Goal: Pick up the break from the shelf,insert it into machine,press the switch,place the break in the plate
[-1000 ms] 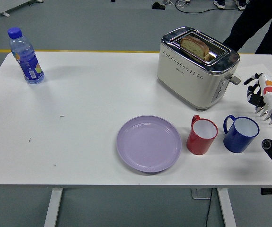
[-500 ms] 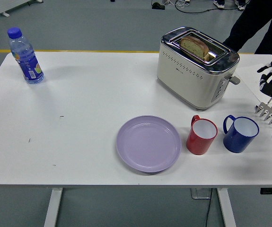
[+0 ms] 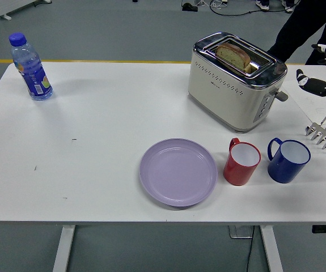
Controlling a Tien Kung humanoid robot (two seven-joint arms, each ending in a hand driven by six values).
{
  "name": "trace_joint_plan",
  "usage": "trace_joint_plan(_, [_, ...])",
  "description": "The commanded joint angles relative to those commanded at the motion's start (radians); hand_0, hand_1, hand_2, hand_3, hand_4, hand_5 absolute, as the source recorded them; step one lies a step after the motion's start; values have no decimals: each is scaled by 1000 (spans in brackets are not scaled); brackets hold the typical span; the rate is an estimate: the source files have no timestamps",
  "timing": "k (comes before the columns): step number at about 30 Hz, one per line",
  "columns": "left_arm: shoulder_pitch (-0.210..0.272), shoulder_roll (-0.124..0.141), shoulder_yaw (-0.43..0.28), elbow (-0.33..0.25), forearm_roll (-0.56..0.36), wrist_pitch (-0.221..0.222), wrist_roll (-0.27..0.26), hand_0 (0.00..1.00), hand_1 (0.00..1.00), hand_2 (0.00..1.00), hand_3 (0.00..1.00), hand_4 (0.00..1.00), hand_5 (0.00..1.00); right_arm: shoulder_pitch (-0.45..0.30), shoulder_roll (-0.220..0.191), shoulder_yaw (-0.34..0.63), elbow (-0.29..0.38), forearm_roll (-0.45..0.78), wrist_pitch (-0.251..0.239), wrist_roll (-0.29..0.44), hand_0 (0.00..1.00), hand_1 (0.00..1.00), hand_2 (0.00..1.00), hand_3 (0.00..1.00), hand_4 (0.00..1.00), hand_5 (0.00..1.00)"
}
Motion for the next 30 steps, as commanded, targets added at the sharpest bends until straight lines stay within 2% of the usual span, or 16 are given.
trace_joint_plan(7, [-2, 0, 0, 0, 0, 0, 0, 695, 589, 719, 677, 506, 956, 99, 6, -64, 23, 47, 33, 2, 803, 752, 863, 869, 691, 276])
trace_joint_plan(18, [-5, 3, 1, 0, -3, 1, -1, 695, 586, 717, 676, 508, 958, 256, 52, -189, -19, 55, 93, -22, 819, 761, 852, 843, 719, 286])
trace_joint_plan(30, [-3, 4, 6, 0, -4, 3, 1, 695, 585, 716, 675, 509, 958, 322, 135, -251, -109, 33, 134, -38, 834, 765, 850, 843, 730, 296])
